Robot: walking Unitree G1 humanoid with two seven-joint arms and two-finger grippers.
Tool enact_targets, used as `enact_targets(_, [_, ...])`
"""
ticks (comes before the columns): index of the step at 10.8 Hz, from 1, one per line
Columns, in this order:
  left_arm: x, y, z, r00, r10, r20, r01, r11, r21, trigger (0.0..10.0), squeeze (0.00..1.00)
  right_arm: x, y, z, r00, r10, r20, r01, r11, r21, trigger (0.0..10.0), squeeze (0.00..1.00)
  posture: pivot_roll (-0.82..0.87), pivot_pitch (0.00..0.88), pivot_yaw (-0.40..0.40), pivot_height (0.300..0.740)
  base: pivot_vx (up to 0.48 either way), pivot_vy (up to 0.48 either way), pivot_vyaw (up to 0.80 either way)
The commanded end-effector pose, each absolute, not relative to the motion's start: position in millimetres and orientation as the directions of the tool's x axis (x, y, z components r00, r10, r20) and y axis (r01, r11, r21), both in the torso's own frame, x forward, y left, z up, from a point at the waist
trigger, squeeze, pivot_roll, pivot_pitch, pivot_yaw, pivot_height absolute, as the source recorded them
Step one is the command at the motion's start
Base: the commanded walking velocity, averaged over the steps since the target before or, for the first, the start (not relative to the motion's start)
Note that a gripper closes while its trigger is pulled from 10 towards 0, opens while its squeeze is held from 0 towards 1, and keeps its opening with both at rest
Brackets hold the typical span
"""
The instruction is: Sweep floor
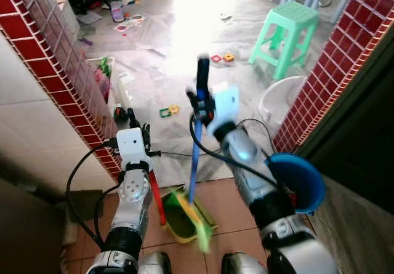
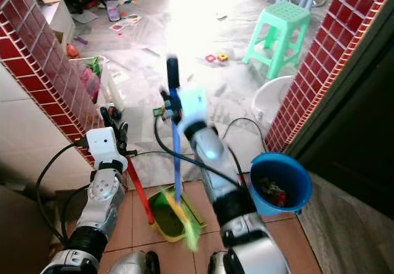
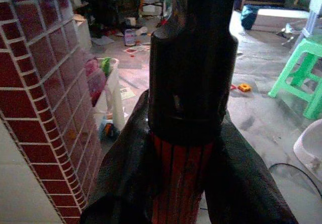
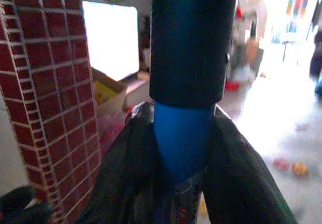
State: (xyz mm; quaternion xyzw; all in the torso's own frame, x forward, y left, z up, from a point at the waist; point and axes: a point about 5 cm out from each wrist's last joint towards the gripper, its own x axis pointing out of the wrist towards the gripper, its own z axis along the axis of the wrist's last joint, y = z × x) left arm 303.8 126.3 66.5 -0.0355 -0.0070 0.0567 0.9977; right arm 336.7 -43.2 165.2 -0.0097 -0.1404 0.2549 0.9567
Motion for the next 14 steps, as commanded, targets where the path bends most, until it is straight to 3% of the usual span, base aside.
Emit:
enact_targets(1, [299,121,54,0.992,0.109,-0.059,-0.114,0.99,-0.088,10.0,0.0,339,-45,199,0.783,0.481,0.394,-0.438,0.877,-0.2,10.0,0.0,-0.07,0.114,0.014,0.74,0.0,0.0,0.0])
enact_targets(5, [287,125,50,0.993,0.1,-0.064,-0.105,0.991,-0.08,10.0,0.0,363,-82,238,0.779,0.438,0.448,-0.337,0.896,-0.29,10.0,0.0,-0.05,0.154,0.03,0.74,0.0,0.0,0.0])
enact_targets(7, [282,124,50,0.994,0.085,-0.063,-0.089,0.994,-0.068,10.0,0.0,372,-96,215,0.802,0.476,0.362,-0.316,0.851,-0.419,10.0,0.0,-0.01,0.182,0.036,0.74,0.0,0.0,0.0])
enact_targets(10, [272,128,55,0.995,0.084,-0.059,-0.087,0.994,-0.06,10.0,0.0,369,-98,181,0.836,0.481,0.264,-0.305,0.807,-0.506,10.0,0.0,0.04,0.211,0.042,0.74,0.0,0.0,0.0])
enact_targets(14, [262,136,61,0.994,0.087,-0.073,-0.091,0.995,-0.05,10.0,0.0,354,-82,132,0.91,0.377,0.175,-0.315,0.9,-0.302,10.0,0.0,0.09,0.239,0.068,0.74,0.0,0.0,0.0])
